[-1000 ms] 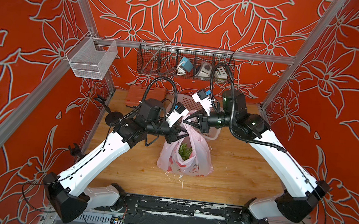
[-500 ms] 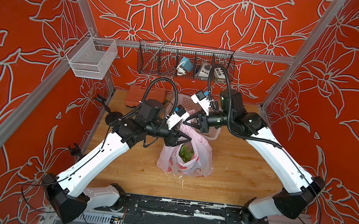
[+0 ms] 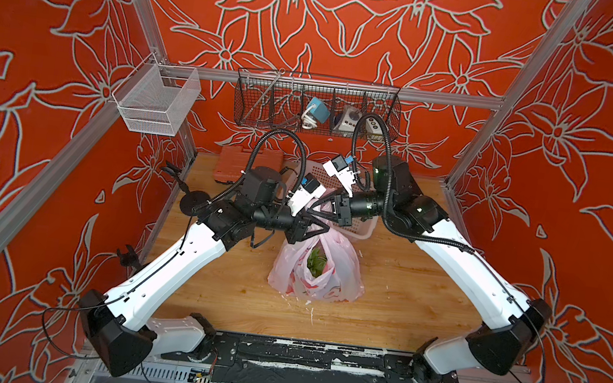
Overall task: Place the pineapple into a plastic bag & tie a knot
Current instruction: Cross the plastic bag at the center of the board.
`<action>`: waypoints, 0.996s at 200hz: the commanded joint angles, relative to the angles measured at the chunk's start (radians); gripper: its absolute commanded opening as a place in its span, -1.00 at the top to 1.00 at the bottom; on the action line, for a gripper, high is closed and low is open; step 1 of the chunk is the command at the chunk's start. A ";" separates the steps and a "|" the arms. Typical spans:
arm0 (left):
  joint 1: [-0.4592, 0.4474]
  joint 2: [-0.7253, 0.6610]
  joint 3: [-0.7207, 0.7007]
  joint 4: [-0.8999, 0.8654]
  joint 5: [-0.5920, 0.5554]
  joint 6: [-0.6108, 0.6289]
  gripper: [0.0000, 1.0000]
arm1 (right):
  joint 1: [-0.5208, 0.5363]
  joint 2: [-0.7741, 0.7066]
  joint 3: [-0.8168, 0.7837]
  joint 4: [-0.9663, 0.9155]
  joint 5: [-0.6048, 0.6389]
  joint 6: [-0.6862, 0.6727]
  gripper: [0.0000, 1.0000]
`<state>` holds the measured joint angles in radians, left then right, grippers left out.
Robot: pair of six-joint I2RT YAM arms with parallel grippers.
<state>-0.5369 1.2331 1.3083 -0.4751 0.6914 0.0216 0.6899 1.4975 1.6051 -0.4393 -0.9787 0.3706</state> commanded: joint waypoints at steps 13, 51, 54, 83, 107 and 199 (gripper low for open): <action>-0.008 0.012 -0.001 0.049 0.027 -0.002 0.92 | 0.005 -0.029 -0.012 0.038 -0.004 0.021 1.00; -0.008 0.007 -0.013 0.040 0.022 0.006 1.00 | -0.027 -0.075 0.063 -0.118 0.175 -0.039 0.33; -0.008 0.005 -0.013 0.039 0.022 0.007 1.00 | -0.035 -0.081 0.068 -0.131 0.194 -0.042 0.26; -0.008 0.000 -0.009 0.031 0.029 0.015 1.00 | -0.145 -0.161 0.055 -0.171 0.290 -0.020 -0.22; -0.008 0.000 0.000 0.018 0.040 0.023 1.00 | -0.174 -0.163 0.072 -0.224 0.324 -0.024 -0.43; -0.009 0.005 0.021 -0.015 0.053 0.034 1.00 | -0.155 -0.048 0.066 -0.144 0.170 0.066 -0.37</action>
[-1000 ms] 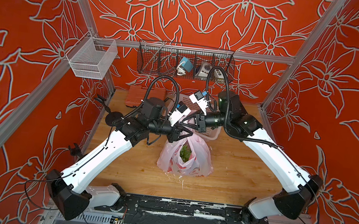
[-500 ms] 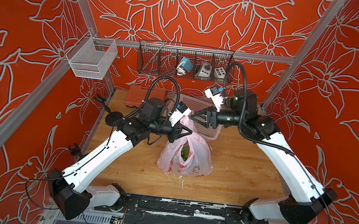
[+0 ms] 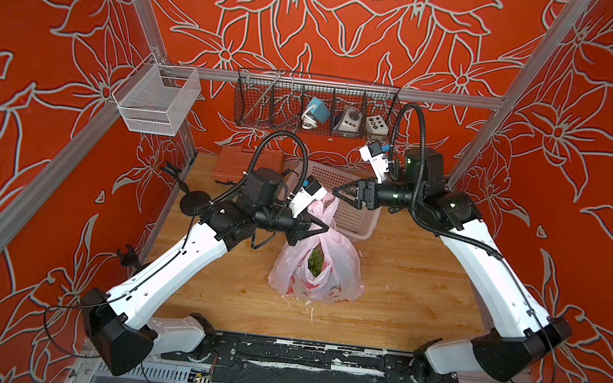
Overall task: Place the pineapple into a plastic bag & tie a knot
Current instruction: Cross the plastic bag at the center of the board.
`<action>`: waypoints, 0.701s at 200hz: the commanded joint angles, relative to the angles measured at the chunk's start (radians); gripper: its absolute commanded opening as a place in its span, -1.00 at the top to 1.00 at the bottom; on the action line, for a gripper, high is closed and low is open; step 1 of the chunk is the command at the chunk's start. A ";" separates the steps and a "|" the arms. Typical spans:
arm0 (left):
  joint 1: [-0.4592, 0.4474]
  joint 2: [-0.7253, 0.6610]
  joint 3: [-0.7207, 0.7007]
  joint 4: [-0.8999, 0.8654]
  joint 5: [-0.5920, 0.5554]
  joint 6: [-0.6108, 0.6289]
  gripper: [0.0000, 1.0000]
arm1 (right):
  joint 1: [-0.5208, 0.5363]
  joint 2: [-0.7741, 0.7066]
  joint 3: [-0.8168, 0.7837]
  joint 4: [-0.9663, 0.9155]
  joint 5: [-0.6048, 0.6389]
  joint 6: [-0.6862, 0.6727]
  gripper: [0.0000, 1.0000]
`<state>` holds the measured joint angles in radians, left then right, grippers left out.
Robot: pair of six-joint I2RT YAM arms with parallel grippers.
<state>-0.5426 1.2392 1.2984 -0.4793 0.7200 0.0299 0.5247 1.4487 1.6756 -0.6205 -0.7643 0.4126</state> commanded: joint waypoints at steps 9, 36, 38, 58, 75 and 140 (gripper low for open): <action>-0.003 0.000 0.034 -0.016 0.024 0.028 1.00 | 0.010 0.002 -0.014 0.062 -0.066 0.037 -0.30; -0.003 -0.002 0.035 -0.021 0.019 0.030 1.00 | 0.014 0.000 -0.034 0.109 -0.120 0.063 -0.08; -0.003 -0.002 0.035 -0.021 0.019 0.030 1.00 | 0.014 -0.001 -0.036 0.110 -0.122 0.064 -0.07; -0.003 0.001 0.035 -0.022 0.018 0.030 1.00 | 0.018 -0.006 -0.045 0.117 -0.132 0.068 0.07; -0.003 0.002 0.035 -0.021 0.018 0.028 1.00 | 0.021 -0.009 -0.047 0.107 -0.127 0.061 0.39; -0.003 0.034 0.043 -0.062 -0.065 0.052 1.00 | 0.022 -0.118 -0.063 0.104 -0.075 0.067 1.00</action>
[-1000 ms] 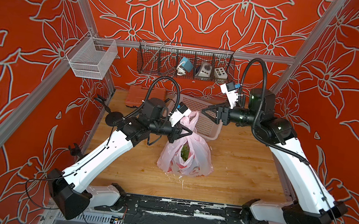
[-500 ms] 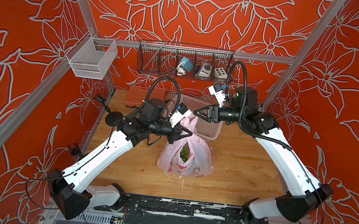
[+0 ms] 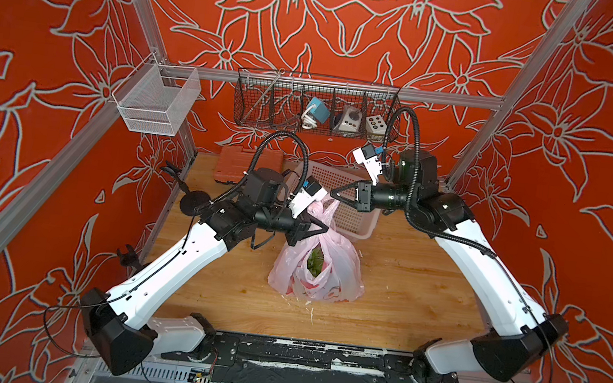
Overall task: Place the pineapple into a plastic bag & tie a knot
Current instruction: Cross the plastic bag at the center of the board.
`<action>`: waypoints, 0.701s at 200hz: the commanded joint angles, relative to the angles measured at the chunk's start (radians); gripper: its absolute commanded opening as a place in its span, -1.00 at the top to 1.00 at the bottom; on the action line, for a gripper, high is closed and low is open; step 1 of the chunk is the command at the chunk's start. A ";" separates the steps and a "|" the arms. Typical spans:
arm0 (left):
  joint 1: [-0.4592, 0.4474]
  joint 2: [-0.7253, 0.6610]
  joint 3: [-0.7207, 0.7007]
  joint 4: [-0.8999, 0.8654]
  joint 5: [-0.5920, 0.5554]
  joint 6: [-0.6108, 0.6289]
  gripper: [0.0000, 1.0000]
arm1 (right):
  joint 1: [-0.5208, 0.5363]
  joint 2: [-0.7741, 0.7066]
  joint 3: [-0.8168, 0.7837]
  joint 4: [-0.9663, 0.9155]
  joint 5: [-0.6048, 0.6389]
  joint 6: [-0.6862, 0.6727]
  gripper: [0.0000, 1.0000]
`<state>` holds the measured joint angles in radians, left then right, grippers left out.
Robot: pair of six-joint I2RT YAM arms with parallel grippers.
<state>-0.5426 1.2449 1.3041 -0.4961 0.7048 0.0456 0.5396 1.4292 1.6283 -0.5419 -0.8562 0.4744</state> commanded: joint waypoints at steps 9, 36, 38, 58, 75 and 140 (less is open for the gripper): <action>-0.003 0.043 0.048 -0.061 -0.076 0.043 1.00 | 0.008 -0.145 -0.038 0.039 0.020 0.020 1.00; -0.003 0.091 0.089 -0.096 -0.162 0.044 1.00 | 0.049 -0.262 -0.131 0.045 0.048 0.036 1.00; -0.003 0.094 0.093 -0.098 -0.169 0.044 1.00 | 0.056 -0.271 -0.139 0.044 0.050 0.036 1.00; -0.003 0.113 0.113 -0.105 -0.231 0.029 1.00 | 0.134 -0.340 -0.249 0.061 0.095 0.053 1.00; -0.003 0.113 0.112 -0.092 -0.259 0.014 1.00 | 0.222 -0.380 -0.366 0.124 0.148 0.080 1.00; -0.003 0.085 0.083 -0.072 -0.183 -0.010 1.00 | 0.319 -0.290 -0.639 0.252 0.342 0.052 1.00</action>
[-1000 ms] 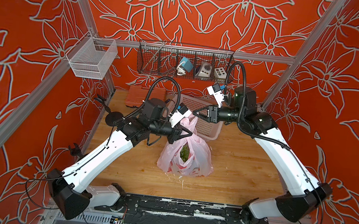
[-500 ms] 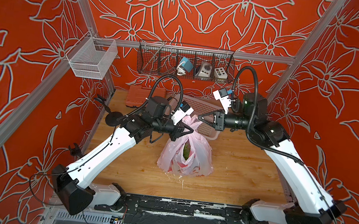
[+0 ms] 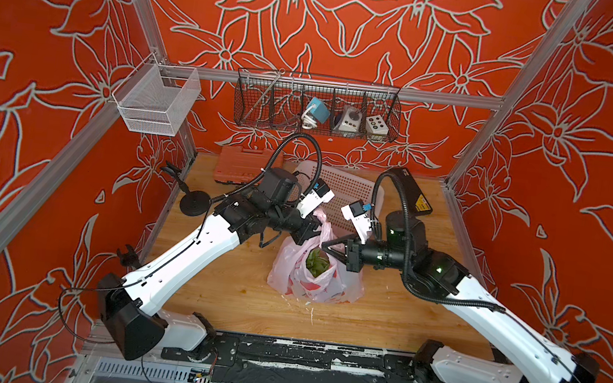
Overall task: Place the pineapple into a plastic bag & tie a knot
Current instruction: Cross the plastic bag at the center of the board.
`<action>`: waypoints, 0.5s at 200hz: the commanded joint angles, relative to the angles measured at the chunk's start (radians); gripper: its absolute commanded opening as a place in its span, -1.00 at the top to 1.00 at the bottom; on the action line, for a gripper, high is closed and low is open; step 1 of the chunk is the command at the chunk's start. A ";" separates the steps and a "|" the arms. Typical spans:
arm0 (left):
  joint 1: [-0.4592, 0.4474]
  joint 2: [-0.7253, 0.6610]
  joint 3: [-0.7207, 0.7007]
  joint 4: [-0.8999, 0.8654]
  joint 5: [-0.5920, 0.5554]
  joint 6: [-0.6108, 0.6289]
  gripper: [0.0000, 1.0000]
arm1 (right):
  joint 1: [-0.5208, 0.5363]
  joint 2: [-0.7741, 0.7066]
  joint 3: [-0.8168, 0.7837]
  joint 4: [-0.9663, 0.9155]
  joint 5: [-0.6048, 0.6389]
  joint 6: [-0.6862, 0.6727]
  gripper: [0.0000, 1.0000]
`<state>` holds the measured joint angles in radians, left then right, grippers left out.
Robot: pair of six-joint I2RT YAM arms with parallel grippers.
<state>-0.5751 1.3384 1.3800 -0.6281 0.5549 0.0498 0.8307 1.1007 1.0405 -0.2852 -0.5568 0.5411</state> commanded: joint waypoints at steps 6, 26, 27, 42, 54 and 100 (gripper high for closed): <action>0.029 -0.012 0.002 0.062 -0.012 -0.016 1.00 | 0.026 0.051 -0.057 0.007 0.069 -0.022 1.00; 0.027 -0.030 -0.018 0.060 0.034 -0.024 1.00 | 0.027 0.083 -0.055 0.033 0.134 -0.035 1.00; 0.027 -0.031 -0.020 0.059 0.035 -0.024 1.00 | 0.026 0.084 -0.054 0.036 0.137 -0.035 1.00; 0.024 -0.048 -0.036 0.050 0.045 -0.025 1.00 | 0.026 0.101 -0.043 0.055 0.151 -0.035 1.00; 0.024 -0.063 -0.047 0.041 0.045 -0.025 1.00 | 0.025 0.106 -0.032 0.063 0.162 -0.033 1.00; 0.023 -0.089 -0.045 -0.021 0.035 -0.031 0.56 | 0.023 0.088 -0.013 0.066 0.196 -0.044 1.00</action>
<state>-0.5537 1.2919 1.3186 -0.6441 0.5617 0.0158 0.8543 1.1950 1.0088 -0.1978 -0.4194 0.5095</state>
